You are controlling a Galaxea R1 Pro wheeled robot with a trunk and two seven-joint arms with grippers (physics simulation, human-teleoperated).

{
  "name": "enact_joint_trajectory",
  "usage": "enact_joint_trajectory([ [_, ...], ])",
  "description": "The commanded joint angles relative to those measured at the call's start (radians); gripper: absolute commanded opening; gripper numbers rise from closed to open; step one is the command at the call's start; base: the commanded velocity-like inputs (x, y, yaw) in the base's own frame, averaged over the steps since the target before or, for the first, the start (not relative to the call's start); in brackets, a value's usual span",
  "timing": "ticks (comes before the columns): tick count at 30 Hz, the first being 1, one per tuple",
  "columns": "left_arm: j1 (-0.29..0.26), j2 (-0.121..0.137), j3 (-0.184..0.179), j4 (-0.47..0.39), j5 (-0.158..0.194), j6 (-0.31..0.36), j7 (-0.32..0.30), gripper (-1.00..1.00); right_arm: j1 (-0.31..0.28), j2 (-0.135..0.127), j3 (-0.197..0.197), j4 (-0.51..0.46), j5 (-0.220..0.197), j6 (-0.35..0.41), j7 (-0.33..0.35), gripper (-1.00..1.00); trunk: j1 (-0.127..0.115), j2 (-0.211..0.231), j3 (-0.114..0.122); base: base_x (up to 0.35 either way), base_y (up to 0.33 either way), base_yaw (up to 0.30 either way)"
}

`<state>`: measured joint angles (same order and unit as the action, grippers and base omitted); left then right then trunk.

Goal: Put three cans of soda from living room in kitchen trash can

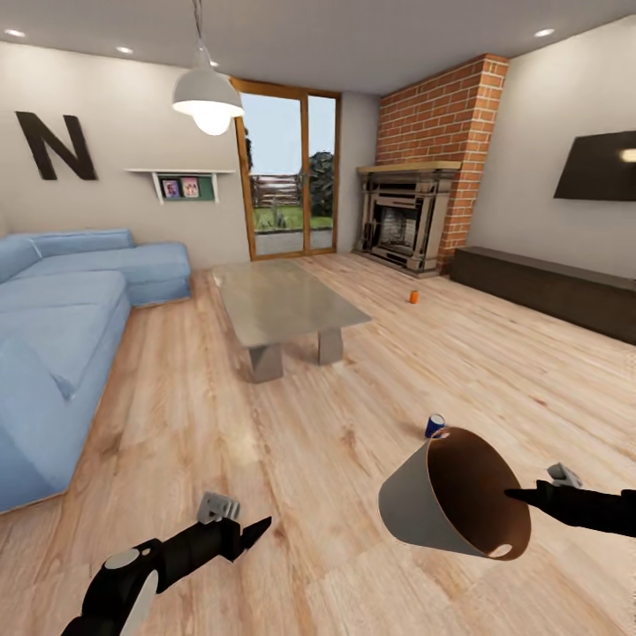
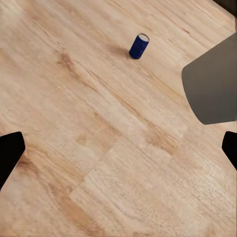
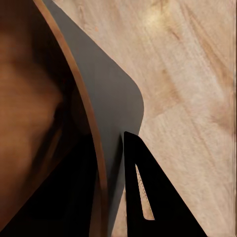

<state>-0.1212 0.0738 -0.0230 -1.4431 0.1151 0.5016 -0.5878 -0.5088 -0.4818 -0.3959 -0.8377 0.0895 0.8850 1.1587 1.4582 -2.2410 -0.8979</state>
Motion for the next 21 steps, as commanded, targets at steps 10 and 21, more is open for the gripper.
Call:
enact_joint_trajectory([
  [10, 0.0, 0.0, -0.023, 0.002, 0.0, 0.0, 0.001, 1.0, -0.001, 0.002, 0.0, -0.001, -0.019, 0.015, 0.006, -1.0, 0.0, 0.0, 0.0, 0.336, 0.0, -0.282],
  [21, 0.0, 0.0, -0.046, 0.004, 0.0, 0.0, 0.003, 1.0, -0.001, 0.0, -0.001, -0.003, -0.019, 0.015, 0.006, -1.0, 0.0, 0.0, 0.0, 0.336, 0.0, -0.282],
])
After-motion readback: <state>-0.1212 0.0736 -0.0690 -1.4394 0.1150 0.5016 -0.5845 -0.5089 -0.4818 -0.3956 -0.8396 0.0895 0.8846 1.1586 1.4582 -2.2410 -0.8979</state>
